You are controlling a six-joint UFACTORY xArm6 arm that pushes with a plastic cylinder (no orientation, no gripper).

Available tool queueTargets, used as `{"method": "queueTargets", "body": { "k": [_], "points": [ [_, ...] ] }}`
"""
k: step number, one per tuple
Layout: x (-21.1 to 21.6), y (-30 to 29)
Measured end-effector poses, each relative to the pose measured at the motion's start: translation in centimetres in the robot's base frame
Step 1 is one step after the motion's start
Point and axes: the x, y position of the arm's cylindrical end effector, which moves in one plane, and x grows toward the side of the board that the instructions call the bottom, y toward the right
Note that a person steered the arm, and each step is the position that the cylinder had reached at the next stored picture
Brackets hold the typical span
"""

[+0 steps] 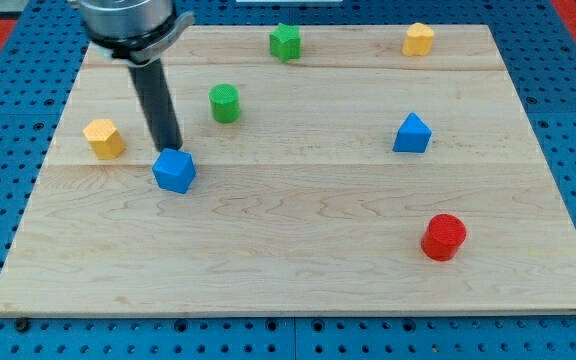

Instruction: Place the green circle below the yellow hexagon

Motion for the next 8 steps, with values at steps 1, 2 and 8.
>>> {"method": "queueTargets", "body": {
  "k": [1,2,8],
  "points": [
    [3.1,1.3],
    [5.9,2.3],
    [-7.0,11.3]
  ]
}}
